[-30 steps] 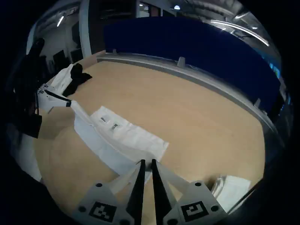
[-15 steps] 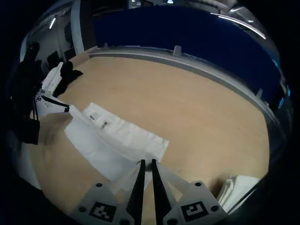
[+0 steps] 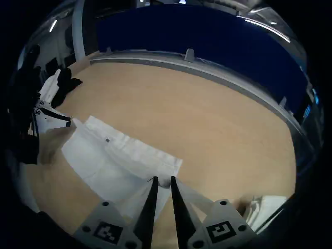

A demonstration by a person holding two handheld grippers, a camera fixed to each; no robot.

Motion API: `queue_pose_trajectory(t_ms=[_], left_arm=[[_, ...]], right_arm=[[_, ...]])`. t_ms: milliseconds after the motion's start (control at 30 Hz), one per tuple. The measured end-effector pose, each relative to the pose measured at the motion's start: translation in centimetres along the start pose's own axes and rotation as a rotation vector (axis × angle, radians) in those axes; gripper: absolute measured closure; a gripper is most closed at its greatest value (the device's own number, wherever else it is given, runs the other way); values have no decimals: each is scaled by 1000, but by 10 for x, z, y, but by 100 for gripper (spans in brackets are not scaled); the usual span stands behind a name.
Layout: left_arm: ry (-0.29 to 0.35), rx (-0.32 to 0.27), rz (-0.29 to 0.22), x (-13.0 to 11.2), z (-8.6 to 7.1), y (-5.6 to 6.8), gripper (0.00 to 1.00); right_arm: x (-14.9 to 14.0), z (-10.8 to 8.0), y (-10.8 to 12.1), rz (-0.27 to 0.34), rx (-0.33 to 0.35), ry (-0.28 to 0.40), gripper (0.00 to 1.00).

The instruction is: Fold towel

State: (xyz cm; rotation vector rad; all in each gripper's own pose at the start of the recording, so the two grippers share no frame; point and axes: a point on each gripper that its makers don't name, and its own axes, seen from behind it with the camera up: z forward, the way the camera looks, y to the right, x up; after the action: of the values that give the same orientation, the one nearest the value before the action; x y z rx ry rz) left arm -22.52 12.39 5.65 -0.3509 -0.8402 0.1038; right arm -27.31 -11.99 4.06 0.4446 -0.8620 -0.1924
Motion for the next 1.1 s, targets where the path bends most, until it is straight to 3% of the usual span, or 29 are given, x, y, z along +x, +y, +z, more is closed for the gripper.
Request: queue_pose_trajectory(t_ms=[100, 167, 233, 367, 433, 1100], left_arm=[[-2, 13, 8, -1, 1, -5, 75], [-2, 23, 17, -1, -1, -8, 73], [-1, 22, 18, -1, -4, -8, 60], [-2, 8, 6, -3, -11, -5, 37], [-1, 1, -6, -4, -13, -5, 6], [21, 10, -32, -9, -34, 0, 6]], right_arm=[[0, -1, 4, 8, -13, 1, 72], [0, -3, 7, 15, -20, 5, 64], [0, -5, 9, 24, -23, 10, 48], [-1, -11, 12, 43, -24, 17, 7], [-2, -15, 14, 51, -29, 22, 3], [-18, -32, 3, 48, -4, 22, 3]])
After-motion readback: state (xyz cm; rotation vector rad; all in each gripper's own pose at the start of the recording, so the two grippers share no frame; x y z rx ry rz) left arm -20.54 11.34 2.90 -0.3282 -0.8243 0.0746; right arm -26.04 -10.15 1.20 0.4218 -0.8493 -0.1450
